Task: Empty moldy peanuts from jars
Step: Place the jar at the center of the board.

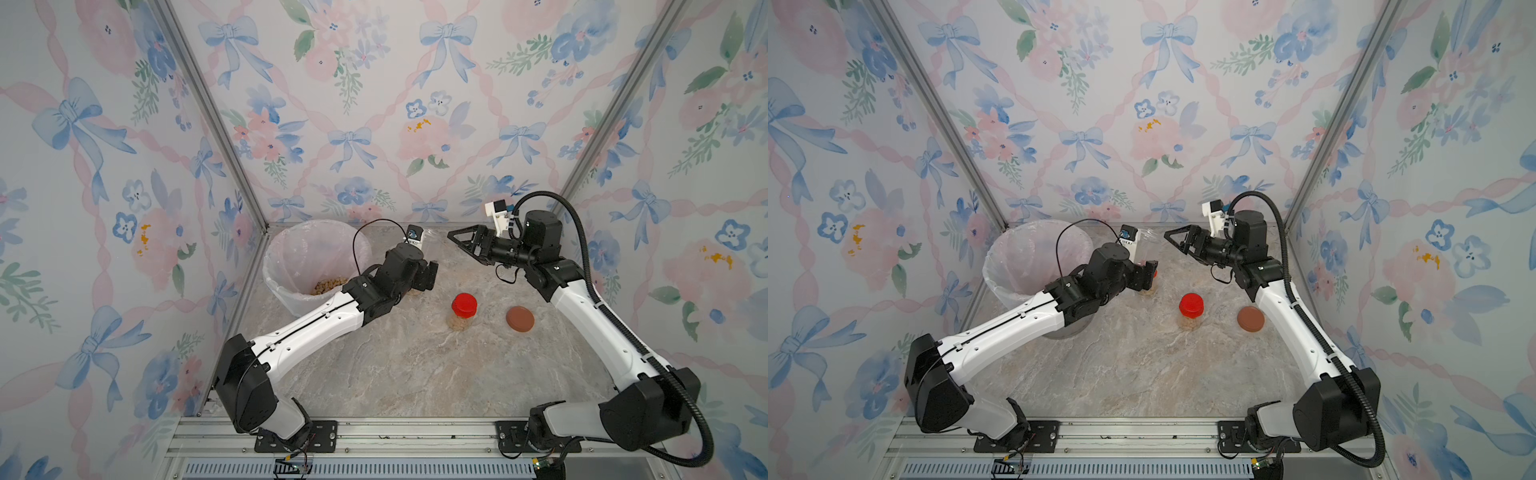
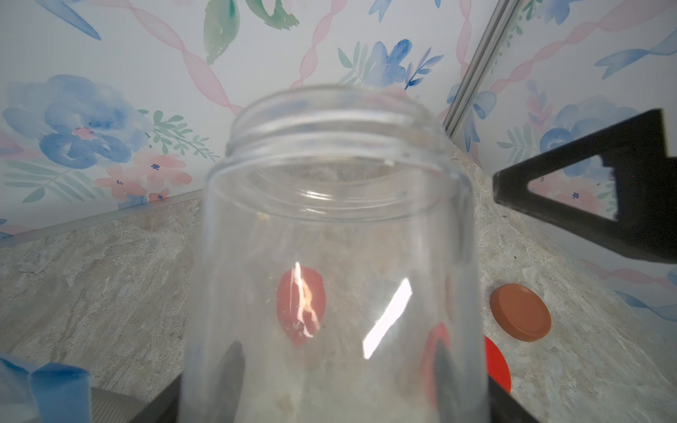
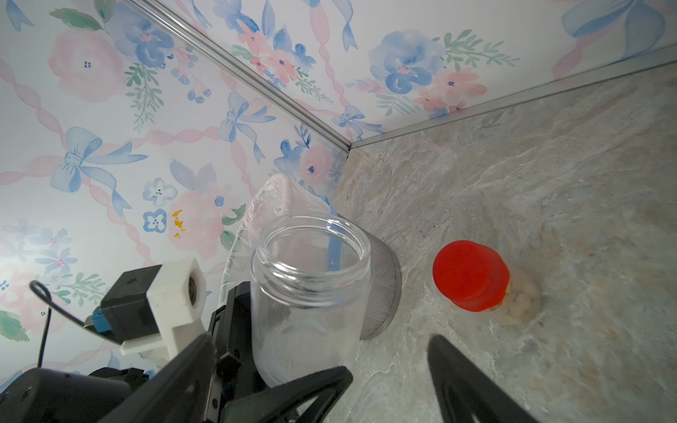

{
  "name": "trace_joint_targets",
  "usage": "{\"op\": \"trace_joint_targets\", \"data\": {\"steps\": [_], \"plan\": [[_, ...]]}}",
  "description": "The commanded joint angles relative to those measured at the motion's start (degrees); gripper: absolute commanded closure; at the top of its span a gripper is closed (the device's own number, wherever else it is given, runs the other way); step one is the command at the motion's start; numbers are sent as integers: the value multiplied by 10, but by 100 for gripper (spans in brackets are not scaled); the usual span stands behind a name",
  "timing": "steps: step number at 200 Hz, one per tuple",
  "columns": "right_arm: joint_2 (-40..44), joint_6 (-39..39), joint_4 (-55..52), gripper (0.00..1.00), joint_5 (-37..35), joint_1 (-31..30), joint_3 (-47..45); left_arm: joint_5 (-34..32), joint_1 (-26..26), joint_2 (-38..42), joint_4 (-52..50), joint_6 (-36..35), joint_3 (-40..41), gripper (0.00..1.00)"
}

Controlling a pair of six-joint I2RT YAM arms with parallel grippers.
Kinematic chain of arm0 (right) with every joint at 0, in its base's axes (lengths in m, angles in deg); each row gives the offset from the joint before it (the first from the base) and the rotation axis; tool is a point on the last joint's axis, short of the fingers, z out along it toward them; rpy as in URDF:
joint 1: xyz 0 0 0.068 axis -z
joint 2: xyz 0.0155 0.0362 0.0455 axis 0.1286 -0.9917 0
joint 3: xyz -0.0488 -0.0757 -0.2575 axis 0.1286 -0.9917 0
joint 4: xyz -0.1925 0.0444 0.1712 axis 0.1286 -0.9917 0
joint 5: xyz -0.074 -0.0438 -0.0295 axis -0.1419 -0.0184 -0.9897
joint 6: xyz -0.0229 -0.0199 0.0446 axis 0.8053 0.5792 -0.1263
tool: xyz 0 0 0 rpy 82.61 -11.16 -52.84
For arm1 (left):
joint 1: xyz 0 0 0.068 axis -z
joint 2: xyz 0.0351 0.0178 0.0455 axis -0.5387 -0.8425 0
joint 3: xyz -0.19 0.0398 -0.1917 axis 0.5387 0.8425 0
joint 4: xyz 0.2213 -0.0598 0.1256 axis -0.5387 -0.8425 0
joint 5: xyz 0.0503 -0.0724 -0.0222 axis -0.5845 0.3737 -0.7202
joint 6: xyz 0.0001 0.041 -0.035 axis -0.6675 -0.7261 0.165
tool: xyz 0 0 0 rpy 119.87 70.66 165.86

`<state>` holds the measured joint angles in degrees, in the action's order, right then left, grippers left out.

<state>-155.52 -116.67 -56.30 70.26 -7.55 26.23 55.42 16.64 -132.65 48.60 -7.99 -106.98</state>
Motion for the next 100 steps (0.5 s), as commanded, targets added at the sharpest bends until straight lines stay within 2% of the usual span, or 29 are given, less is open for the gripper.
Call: {"op": "trace_joint_targets", "data": {"steps": [1, 100], "plan": [[1, 6, -7, 5, -7, -15, -3, -17, 14, 13, 70, -8, -4, 100], [-29, 19, 10, 4, -24, -47, -6, -12, 41, 19, 154, -9, 57, 100]]}}
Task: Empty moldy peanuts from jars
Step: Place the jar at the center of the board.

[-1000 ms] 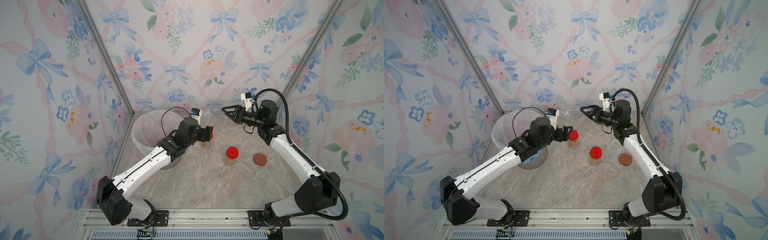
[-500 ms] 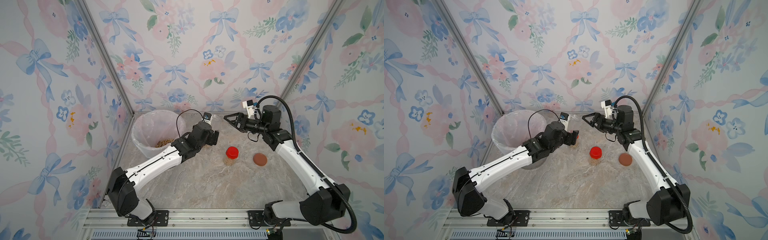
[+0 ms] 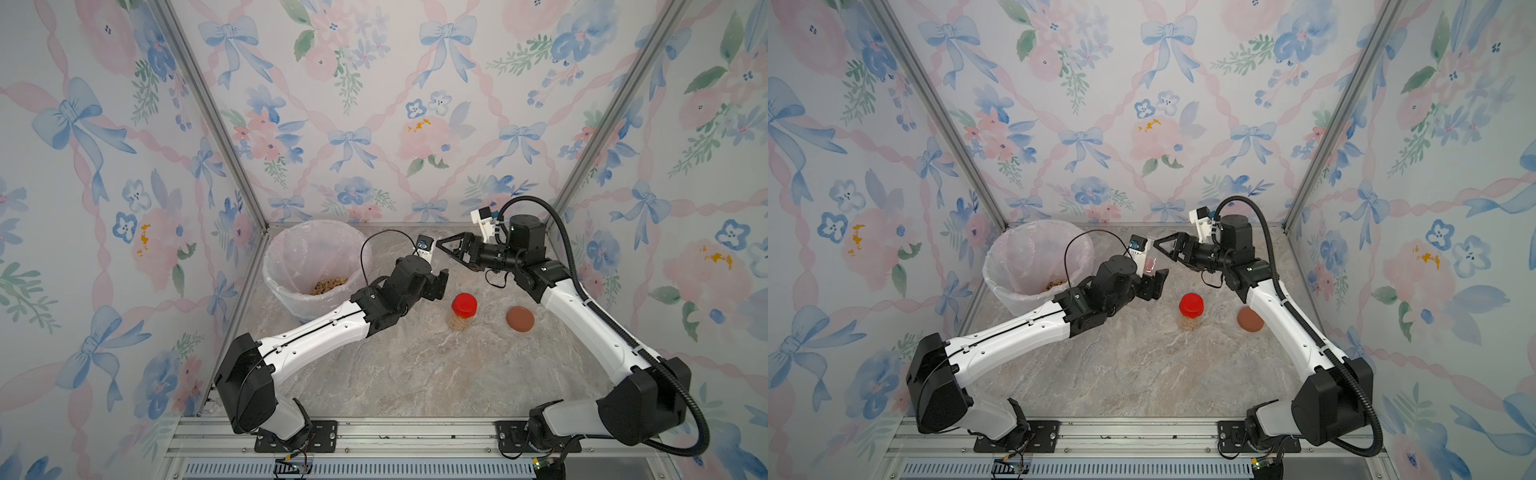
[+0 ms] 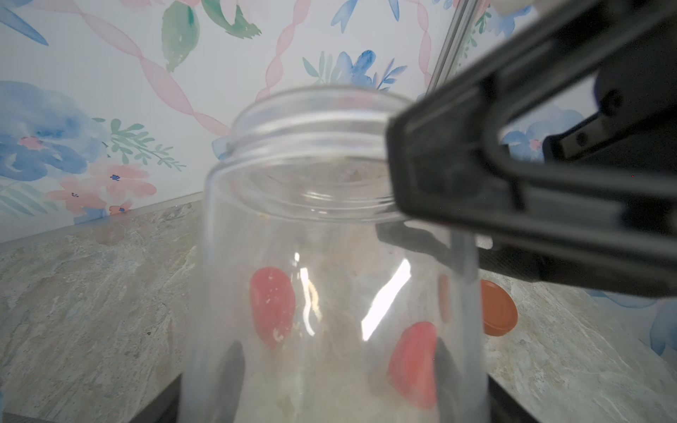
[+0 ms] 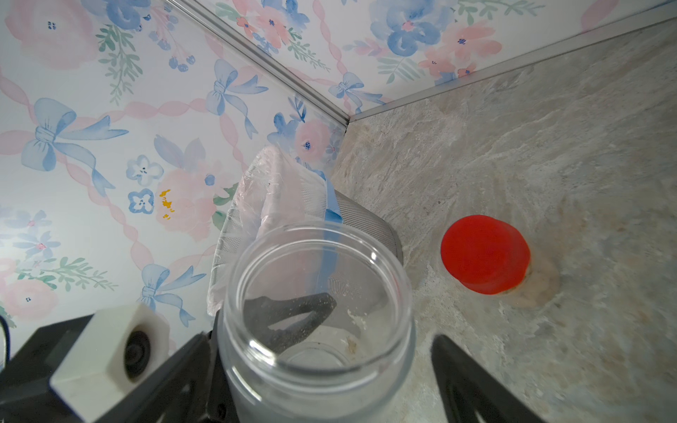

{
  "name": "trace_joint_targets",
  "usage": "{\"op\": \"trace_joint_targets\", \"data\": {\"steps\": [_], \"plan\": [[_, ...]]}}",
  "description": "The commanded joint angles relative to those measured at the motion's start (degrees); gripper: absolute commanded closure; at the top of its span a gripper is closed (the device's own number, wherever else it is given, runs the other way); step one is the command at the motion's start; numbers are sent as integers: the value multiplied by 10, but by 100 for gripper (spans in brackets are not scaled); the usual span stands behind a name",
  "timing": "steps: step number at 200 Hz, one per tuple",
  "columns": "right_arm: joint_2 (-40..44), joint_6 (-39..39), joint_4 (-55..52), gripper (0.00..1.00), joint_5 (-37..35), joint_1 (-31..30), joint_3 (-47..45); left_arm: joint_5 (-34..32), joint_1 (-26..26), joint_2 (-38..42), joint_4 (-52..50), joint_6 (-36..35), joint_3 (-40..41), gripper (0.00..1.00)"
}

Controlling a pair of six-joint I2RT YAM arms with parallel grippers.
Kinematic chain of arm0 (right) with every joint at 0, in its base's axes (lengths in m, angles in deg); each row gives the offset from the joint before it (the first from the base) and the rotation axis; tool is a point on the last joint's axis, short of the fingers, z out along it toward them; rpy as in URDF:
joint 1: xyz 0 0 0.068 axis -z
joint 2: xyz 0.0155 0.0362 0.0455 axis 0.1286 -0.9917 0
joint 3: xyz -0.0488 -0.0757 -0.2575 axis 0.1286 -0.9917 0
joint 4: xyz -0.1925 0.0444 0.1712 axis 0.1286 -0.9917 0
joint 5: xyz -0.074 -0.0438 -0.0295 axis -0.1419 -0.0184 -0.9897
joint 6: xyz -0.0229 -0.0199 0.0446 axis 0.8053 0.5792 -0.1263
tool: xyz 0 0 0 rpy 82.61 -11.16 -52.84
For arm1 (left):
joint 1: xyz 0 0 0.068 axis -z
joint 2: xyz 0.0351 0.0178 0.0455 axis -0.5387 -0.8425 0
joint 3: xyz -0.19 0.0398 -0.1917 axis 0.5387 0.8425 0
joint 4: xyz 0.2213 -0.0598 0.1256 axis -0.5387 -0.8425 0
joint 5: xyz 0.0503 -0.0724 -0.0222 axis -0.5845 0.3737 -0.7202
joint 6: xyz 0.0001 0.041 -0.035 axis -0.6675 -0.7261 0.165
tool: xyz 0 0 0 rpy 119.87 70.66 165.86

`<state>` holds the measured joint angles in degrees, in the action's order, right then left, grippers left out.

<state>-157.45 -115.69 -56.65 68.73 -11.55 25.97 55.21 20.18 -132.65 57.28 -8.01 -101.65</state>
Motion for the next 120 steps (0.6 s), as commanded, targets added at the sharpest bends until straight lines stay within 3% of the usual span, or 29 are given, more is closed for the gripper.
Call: {"op": "trace_joint_targets", "data": {"steps": [1, 120], "plan": [[-11, 9, 13, 4, -9, -8, -3, -10, 6, 19, 68, -8, 4, 100], [-43, 2, 34, 6, -18, -33, -12, -23, 15, 4, 82, -31, 4, 100]]}}
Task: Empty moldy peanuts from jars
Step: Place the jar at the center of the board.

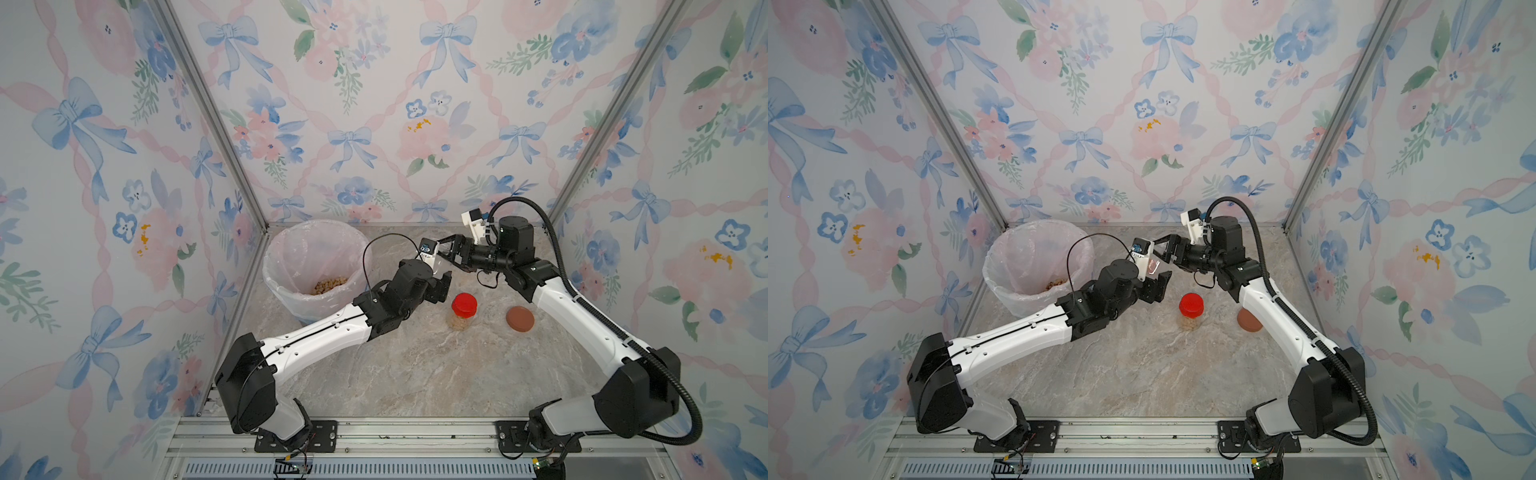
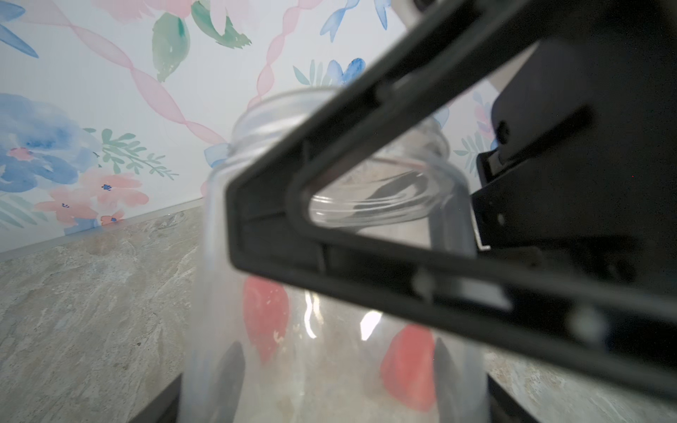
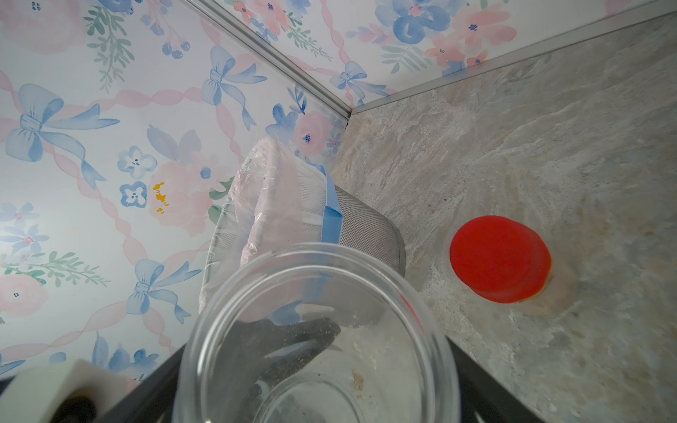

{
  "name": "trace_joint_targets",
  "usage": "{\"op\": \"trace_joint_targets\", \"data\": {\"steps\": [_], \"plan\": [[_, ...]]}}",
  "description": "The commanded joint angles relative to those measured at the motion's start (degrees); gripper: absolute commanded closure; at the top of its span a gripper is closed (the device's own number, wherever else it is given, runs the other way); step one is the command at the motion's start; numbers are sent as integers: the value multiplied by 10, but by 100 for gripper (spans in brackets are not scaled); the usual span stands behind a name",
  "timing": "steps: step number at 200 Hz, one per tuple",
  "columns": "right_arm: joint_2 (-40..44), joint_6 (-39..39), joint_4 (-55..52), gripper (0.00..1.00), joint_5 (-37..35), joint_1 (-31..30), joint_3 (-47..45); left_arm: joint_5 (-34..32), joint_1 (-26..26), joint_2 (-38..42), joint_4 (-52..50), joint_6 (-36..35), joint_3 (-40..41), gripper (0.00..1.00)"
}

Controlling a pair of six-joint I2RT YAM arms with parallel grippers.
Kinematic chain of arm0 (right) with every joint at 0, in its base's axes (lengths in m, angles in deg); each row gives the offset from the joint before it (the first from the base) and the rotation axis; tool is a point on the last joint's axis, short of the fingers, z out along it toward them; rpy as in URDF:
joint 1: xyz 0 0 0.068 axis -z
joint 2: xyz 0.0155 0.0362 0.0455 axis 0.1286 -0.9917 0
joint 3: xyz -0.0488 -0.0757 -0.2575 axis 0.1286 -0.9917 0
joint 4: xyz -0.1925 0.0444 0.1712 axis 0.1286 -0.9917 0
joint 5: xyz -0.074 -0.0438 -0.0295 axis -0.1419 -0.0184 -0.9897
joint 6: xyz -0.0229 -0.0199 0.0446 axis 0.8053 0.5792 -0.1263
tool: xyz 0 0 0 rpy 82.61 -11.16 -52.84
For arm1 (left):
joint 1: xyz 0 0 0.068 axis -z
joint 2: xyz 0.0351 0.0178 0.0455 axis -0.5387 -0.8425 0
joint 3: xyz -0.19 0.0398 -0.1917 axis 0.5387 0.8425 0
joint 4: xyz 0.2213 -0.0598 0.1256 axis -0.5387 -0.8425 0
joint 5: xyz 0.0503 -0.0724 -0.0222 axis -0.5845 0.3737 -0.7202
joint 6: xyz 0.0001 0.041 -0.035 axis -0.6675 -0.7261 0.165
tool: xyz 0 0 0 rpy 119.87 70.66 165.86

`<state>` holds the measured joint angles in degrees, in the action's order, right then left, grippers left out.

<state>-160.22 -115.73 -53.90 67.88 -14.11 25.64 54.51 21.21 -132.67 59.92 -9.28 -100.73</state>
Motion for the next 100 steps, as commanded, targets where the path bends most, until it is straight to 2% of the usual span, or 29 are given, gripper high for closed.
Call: {"op": "trace_joint_targets", "data": {"steps": [1, 50, 100], "plan": [[-15, 2, 8, 6, -9, -8, -10, -17, 5, 4, 56, -19, -6, 100], [-14, -14, 38, 10, -4, -10, -24, -16, 4, 4, 58, -19, -7, 100], [-6, -15, 42, 9, -1, -11, -36, -12, 5, -6, 64, -26, -15, 100]]}}
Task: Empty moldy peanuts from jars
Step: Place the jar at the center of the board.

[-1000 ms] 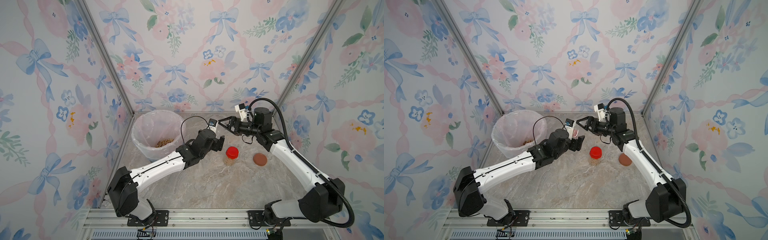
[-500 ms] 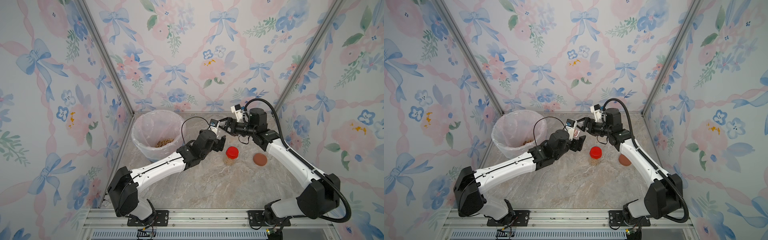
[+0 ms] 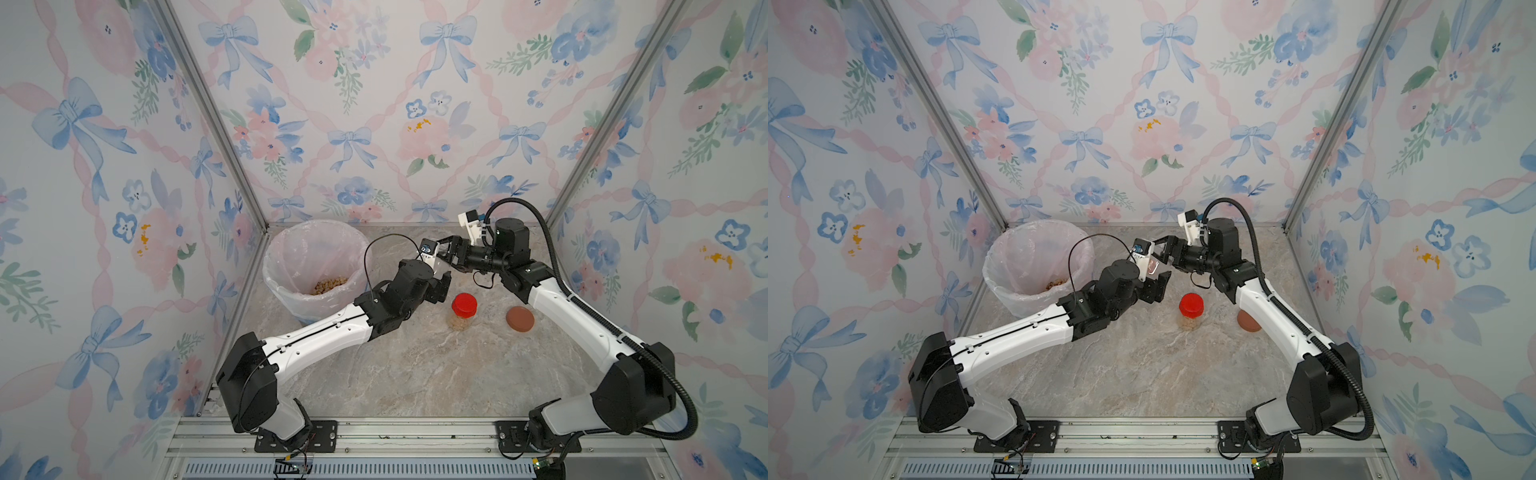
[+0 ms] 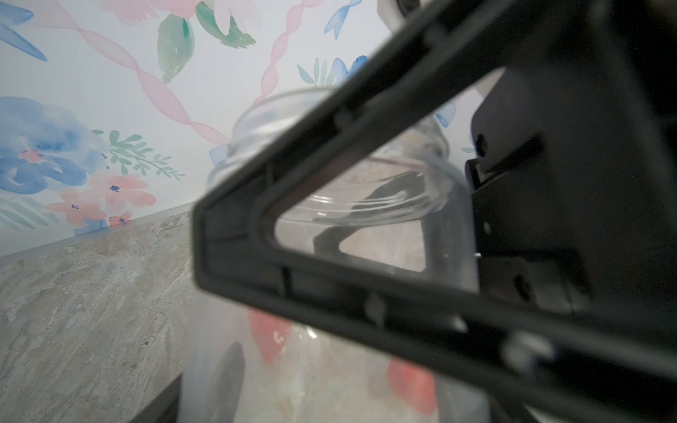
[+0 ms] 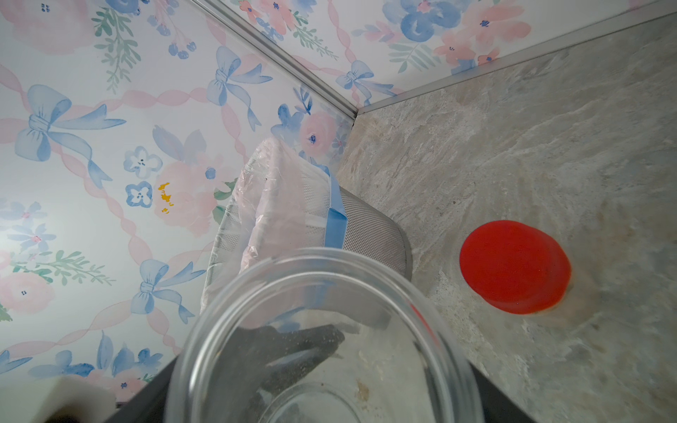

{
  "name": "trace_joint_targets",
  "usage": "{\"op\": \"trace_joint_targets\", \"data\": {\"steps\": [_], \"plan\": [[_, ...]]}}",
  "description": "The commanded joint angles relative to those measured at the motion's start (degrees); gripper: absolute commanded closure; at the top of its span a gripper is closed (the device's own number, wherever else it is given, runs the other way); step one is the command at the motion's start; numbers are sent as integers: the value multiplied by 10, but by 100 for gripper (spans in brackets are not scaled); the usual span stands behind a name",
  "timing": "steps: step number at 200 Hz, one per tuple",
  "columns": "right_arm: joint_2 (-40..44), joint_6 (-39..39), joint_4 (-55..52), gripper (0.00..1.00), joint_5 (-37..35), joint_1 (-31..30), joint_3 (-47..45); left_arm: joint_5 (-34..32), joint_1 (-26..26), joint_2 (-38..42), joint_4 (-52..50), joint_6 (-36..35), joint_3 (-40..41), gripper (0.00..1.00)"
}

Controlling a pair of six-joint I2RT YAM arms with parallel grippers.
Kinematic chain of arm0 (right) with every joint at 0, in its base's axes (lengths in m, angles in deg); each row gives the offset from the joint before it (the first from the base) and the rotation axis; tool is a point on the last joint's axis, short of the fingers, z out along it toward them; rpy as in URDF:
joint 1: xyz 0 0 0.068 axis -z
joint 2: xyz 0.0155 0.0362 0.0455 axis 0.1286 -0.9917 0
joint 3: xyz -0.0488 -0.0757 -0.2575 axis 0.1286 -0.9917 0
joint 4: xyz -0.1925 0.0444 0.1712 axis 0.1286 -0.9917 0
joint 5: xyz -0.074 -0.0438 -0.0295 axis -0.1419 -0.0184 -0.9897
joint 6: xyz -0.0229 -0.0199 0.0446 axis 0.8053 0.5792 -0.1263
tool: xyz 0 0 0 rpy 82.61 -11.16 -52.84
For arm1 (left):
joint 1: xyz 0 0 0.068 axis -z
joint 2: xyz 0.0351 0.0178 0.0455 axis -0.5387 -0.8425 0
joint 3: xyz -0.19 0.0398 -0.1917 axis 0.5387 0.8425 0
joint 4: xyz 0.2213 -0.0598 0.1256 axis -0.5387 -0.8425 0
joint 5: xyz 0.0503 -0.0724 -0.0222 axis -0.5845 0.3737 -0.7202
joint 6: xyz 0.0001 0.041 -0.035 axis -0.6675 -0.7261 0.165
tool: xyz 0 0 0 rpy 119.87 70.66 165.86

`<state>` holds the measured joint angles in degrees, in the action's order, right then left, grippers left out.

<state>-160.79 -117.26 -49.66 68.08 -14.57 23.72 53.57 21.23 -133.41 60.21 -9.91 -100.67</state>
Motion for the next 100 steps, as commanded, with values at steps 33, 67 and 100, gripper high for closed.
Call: {"op": "trace_joint_targets", "data": {"steps": [33, 67, 100], "plan": [[1, 0, 2, 9, -1, -6, -17, -2, 6, -2, 65, -17, -16, 100], [-2, -8, 2, 8, 8, -6, -17, -3, 6, -1, 70, -21, -17, 100], [-1, -8, 0, 6, 9, -6, -18, -7, 5, 1, 76, -24, -18, 100]]}}
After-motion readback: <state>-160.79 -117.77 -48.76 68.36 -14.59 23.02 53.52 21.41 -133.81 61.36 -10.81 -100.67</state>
